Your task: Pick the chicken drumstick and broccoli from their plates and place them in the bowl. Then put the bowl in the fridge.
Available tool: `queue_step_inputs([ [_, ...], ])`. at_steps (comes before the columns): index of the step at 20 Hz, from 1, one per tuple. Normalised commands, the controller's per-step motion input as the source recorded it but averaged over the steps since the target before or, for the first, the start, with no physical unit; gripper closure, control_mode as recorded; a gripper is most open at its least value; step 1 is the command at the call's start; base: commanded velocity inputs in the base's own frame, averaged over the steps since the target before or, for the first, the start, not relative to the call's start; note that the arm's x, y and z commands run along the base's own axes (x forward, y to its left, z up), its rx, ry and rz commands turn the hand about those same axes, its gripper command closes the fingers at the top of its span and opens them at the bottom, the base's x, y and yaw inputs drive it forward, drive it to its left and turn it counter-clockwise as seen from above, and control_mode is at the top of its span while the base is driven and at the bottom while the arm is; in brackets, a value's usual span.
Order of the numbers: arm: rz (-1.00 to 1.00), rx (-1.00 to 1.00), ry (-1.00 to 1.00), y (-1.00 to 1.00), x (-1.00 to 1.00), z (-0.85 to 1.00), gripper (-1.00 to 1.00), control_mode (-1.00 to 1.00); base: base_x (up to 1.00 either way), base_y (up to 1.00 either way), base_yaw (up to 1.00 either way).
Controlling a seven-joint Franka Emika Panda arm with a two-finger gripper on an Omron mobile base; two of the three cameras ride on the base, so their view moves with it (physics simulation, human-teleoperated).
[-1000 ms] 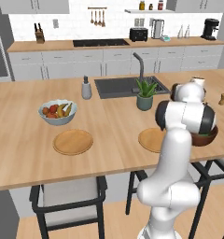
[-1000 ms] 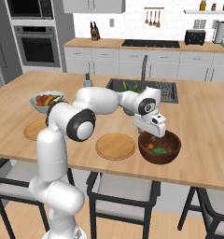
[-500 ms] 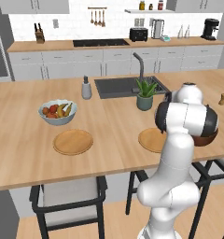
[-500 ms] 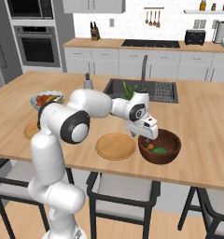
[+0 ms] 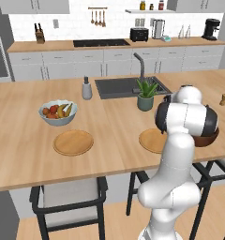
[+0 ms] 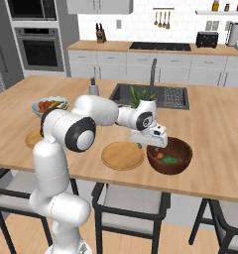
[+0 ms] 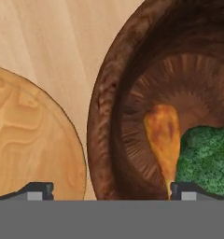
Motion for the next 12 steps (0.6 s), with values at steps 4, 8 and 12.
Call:
queue_step_inputs([
  [4,0.17,0.0,0.0,0.0,0.0,-0.32,-1.0,-1.0,0.0,0.0,0.0],
  [8,0.16,0.0,0.0,0.0,0.0,-0.27,-1.0,-1.0,0.0,0.0,0.0],
  [12,0.12,0.0,0.0,-0.01,0.0,-0.13,1.0,-1.0,0.0,0.0,0.0],
])
